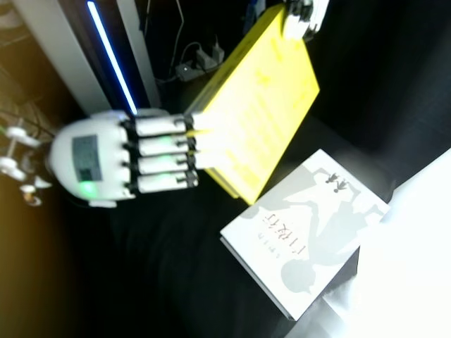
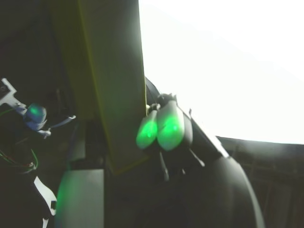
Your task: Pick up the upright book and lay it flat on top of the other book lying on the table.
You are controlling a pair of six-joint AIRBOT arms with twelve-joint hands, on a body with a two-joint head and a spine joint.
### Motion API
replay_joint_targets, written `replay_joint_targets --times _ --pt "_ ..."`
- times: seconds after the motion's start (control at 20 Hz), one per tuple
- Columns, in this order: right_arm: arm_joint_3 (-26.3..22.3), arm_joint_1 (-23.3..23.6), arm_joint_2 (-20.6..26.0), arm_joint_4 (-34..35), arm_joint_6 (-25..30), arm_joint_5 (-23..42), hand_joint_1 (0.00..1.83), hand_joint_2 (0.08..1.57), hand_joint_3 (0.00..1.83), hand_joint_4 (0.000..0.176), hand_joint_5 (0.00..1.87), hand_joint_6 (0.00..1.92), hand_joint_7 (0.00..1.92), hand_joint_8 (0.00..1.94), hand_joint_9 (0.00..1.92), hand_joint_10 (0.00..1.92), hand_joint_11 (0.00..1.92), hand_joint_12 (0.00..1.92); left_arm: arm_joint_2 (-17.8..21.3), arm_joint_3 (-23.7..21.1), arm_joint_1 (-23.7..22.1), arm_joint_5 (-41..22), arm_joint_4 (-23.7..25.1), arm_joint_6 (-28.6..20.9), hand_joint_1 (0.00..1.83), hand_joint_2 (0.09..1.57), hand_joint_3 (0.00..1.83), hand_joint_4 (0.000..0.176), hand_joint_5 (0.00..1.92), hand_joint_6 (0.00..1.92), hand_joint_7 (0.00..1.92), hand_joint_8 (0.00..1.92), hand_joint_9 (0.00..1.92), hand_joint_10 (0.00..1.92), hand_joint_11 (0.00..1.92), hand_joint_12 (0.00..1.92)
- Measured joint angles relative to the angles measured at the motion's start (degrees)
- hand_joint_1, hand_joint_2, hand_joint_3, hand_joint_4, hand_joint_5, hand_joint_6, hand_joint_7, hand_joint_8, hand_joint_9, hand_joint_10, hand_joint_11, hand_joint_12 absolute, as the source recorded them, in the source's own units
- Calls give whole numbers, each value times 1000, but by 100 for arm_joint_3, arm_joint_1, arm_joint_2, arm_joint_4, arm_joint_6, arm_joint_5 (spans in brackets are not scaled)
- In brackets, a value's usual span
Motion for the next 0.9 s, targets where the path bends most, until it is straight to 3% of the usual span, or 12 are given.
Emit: replay_joint_targets --times 0.05,0.1,0.15,0.2,0.25,0.3,0.35,0.6,0.65,0.7,0.75,0.9 --pt "63 85 -70 -70 -2 -94 1054 1202 0 0 10 944 60 778 0 779 0 1921 0 0 -28 11 13 2 1338 1197 0 0 1005 1921 1279 1921 1468 1921 1610 1921" --pt "101 140 -114 -63 0 -146 1054 1202 0 0 10 944 60 778 0 779 0 1921 0 0 -39 -26 22 7 1338 1197 0 0 1005 1921 1279 1921 1468 1921 1610 1921" --pt "140 186 -157 -114 4 -205 1062 1270 103 0 424 1548 492 1479 268 1669 174 1921 0 0 -48 -28 28 7 1347 1197 0 0 1021 1921 1281 1921 1474 1921 1618 1921" --pt "164 223 -199 -155 11 -223 1170 754 1190 0 683 1882 916 1793 1115 1911 1183 1921 -31 0 -48 -37 63 9 1360 1189 0 0 1019 1921 1269 1921 1477 1921 1622 1921" --pt "197 236 -232 -164 13 -258 1170 754 1190 0 683 1882 916 1793 1115 1911 1183 1921 -50 0 -66 -13 74 -2 1360 1189 0 0 1019 1921 1269 1921 1477 1921 1622 1921" --pt "232 243 -256 -195 7 -286 1377 777 954 81 1119 1913 1325 1911 1493 1919 1558 1921 -66 0 -74 39 122 -13 1343 1184 0 0 1017 1921 1268 1921 1477 1921 1622 1921" --pt "278 273 -304 -284 -28 -317 1529 801 910 172 1493 1921 1652 1940 1737 1921 1801 1921 -76 0 -76 98 203 -20 1361 1188 0 0 1018 1921 1267 1921 1476 1921 1622 1921" --pt "391 391 -389 -227 92 -415 1642 707 1070 176 1601 1921 1747 1941 1816 1921 1865 1921 -83 0 -87 98 166 -26 1337 1183 0 6 1015 1921 1267 1921 1476 1921 1621 1921" --pt "391 435 -387 -227 87 -431 1627 716 1074 176 1572 1921 1685 1941 1769 1921 1831 1921 -83 2 -87 92 144 -31 1112 1257 50 0 726 1633 1067 1921 1261 1921 1413 1921" --pt "391 474 -376 -232 85 -439 1627 716 1074 176 1572 1921 1685 1941 1769 1921 1831 1921 -83 13 -87 87 140 -46 1112 1257 50 0 726 1633 1067 1921 1261 1921 1413 1921" --pt "382 494 -343 -238 85 -437 1606 737 1062 176 1556 1921 1702 1941 1784 1921 1837 1921 -83 13 -87 66 129 -46 1269 1206 20 0 922 1863 1198 1921 1220 1921 1366 1921" --pt "319 531 -256 -295 85 -391 1649 694 1122 176 1552 1921 1717 1941 1795 1921 1849 1921 -81 11 -17 -24 109 -79 1340 1187 2 0 997 1921 1250 1921 1216 1921 1362 1921"
